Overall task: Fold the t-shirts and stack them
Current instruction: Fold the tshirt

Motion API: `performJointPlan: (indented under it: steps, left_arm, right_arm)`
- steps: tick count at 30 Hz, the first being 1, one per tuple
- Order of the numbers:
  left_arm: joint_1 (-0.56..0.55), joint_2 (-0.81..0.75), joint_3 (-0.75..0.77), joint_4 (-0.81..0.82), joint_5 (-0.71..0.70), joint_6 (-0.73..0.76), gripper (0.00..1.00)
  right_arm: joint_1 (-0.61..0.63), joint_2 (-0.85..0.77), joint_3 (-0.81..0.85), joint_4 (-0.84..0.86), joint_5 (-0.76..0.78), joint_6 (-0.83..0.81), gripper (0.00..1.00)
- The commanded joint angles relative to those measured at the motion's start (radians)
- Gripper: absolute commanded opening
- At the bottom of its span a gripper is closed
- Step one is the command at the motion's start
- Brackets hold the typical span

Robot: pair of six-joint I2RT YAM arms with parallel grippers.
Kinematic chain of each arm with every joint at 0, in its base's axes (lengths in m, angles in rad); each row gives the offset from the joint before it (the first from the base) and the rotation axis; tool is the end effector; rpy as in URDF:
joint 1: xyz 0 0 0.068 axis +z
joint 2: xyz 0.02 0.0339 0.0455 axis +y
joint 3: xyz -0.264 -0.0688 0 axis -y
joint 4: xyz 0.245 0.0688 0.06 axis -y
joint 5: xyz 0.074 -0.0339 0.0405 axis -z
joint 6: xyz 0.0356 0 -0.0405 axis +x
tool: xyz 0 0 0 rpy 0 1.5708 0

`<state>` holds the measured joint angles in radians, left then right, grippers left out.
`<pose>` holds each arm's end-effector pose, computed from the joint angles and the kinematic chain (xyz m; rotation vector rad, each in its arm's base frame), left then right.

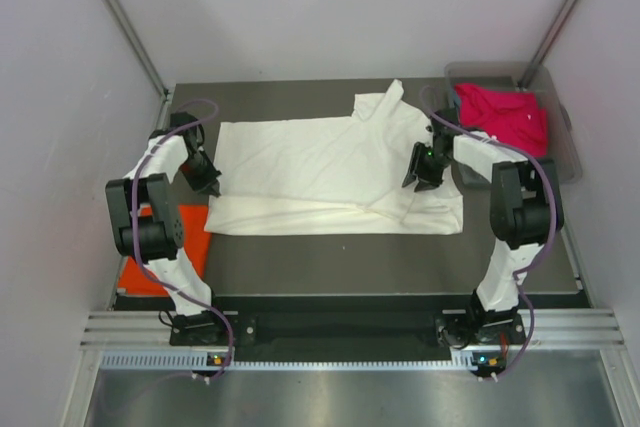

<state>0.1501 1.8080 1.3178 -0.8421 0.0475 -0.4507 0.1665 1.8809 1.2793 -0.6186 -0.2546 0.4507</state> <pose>0.3486 0.0510 0.2012 -0.8533 2.7826 -0.1206 0.3671 0.0708 0.1739 0.3388 2.8234 0.4996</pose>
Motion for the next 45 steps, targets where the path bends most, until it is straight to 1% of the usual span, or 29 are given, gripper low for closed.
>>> performJointPlan:
  steps: [1,7,11,17,20,21,23,24,26,28,29,31,37,41,45]
  left_arm:
    - [-0.006,-0.047,-0.006,0.002,-0.001,-0.011,0.00]
    - [-0.007,-0.058,-0.009,0.001,-0.006,-0.008,0.00]
    - [-0.007,-0.058,-0.009,-0.003,-0.008,0.000,0.00]
    - [-0.009,-0.064,-0.015,-0.002,-0.006,0.001,0.00]
    - [-0.009,-0.064,-0.017,-0.003,-0.011,0.003,0.00]
    - [-0.009,-0.065,-0.015,-0.002,-0.014,0.003,0.00]
    - [-0.007,-0.064,-0.018,0.000,-0.023,0.003,0.00]
    - [-0.009,-0.064,-0.017,0.001,-0.026,0.003,0.00]
    - [-0.009,-0.067,-0.022,0.003,-0.040,-0.002,0.00]
    - [-0.009,-0.073,-0.026,0.008,-0.040,-0.013,0.00]
    - [-0.009,-0.075,-0.028,0.012,-0.081,-0.019,0.00]
    - [-0.009,-0.079,-0.031,0.018,-0.093,-0.037,0.00]
    - [-0.009,-0.070,-0.028,0.031,-0.107,-0.071,0.00]
    - [-0.009,-0.062,-0.032,0.041,-0.121,-0.085,0.00]
    - [-0.009,-0.049,-0.031,0.054,-0.121,-0.095,0.00]
  right_arm:
    - [-0.010,-0.002,0.031,0.000,0.027,0.011,0.42]
    - [-0.010,-0.046,-0.021,0.010,0.049,0.009,0.43]
    - [-0.010,-0.037,-0.031,0.013,0.049,0.003,0.43]
    - [-0.009,-0.008,-0.034,0.048,0.009,0.023,0.41]
    - [-0.010,-0.005,-0.023,0.054,0.014,0.025,0.34]
    - [-0.010,-0.009,-0.014,0.048,0.020,0.025,0.25]
    - [-0.010,-0.022,-0.008,0.040,0.037,0.023,0.16]
    - [-0.010,-0.041,-0.002,0.033,0.043,0.023,0.07]
    - [-0.007,-0.077,0.003,0.031,0.043,0.026,0.00]
    - [-0.002,-0.092,0.009,0.026,0.046,0.026,0.00]
    - [0.001,-0.097,0.017,0.023,0.052,0.026,0.00]
    - [0.007,-0.098,0.040,0.013,0.058,0.025,0.00]
    - [0.008,-0.106,0.095,0.007,0.045,0.039,0.00]
    - [0.013,-0.085,0.150,-0.009,0.035,0.040,0.00]
    - [0.013,-0.071,0.169,-0.020,0.044,0.042,0.00]
